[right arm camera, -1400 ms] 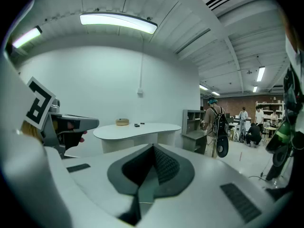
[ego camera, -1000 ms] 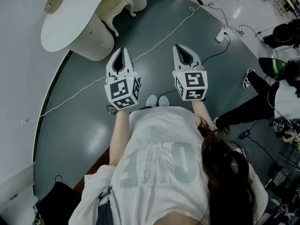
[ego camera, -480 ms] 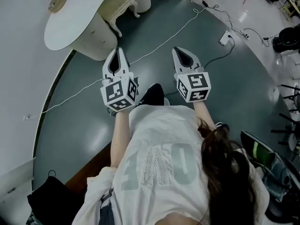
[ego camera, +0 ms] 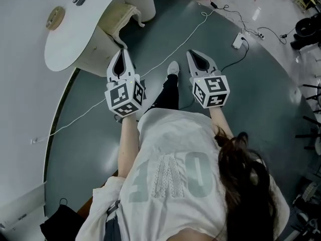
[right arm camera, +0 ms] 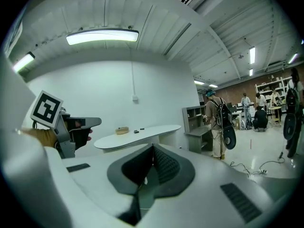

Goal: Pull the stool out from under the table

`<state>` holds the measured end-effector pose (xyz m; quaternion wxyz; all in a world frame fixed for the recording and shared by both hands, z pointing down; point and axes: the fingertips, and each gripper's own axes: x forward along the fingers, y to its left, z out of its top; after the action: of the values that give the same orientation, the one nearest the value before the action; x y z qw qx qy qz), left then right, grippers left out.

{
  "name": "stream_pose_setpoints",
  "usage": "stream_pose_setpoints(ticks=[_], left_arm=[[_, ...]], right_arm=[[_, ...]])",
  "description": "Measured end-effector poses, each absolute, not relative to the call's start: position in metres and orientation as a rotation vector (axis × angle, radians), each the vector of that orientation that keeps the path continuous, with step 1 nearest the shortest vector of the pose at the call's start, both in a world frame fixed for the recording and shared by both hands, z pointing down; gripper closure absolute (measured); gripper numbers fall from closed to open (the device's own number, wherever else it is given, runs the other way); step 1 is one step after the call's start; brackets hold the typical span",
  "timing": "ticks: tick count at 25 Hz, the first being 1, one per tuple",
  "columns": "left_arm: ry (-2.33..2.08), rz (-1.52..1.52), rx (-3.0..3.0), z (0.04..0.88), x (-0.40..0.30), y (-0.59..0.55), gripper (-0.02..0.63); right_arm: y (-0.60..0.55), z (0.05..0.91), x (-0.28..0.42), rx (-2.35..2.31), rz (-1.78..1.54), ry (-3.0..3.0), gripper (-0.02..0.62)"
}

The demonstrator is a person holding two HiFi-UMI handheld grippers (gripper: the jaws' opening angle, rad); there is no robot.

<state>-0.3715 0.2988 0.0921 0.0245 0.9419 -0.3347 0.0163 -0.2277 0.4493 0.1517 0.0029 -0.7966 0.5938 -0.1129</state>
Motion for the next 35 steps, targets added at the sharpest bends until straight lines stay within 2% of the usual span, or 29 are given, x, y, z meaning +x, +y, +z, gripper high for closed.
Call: stream_pose_setpoints(ticks=[10, 25, 35], left_arm=[[-0.906, 0.034, 2.915, 0.120, -0.258, 0.235, 0.579], [-1.054, 0.063, 2.792, 0.124, -0.087, 0.061, 0.579], [-1.234, 0.030, 2.747, 0.104, -0.022, -0.008, 0.578]], right_arm=[[0.382, 0.164, -0.160, -2.452, -0.306, 2.031, 0.565], [0.195, 0.152, 0.015, -2.365, -0.392, 2.168, 0.565], [0.119, 0.149, 0.093, -2.263, -0.384, 2.241, 0.565]])
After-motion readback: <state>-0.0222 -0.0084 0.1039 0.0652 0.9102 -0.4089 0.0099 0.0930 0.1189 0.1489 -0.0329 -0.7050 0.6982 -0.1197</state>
